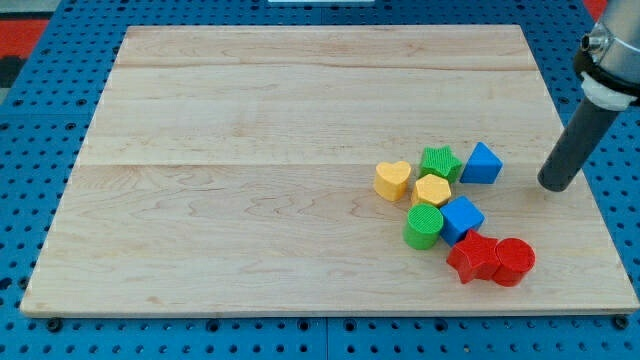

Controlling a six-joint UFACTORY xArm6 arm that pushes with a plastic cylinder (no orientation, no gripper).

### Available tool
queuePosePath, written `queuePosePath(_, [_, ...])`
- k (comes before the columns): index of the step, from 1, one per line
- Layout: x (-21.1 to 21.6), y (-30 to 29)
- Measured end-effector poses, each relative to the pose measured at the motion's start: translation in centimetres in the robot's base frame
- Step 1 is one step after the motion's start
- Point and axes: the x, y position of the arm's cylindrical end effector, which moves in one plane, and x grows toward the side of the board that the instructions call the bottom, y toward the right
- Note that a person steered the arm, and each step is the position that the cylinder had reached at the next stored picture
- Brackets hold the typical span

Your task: Push the blue triangle top right to the yellow hexagon

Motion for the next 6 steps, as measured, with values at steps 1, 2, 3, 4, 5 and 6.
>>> queuePosePath(1, [-3.8,-0.9])
queuePosePath(2, [-3.7,-4.8])
queuePosePath(3, [-2.3,-5.2])
queuePosePath(4, [-1.2,-6.9])
queuePosePath(5, [-0.2,-9.0])
queuePosePath(6, [0.0,-9.3])
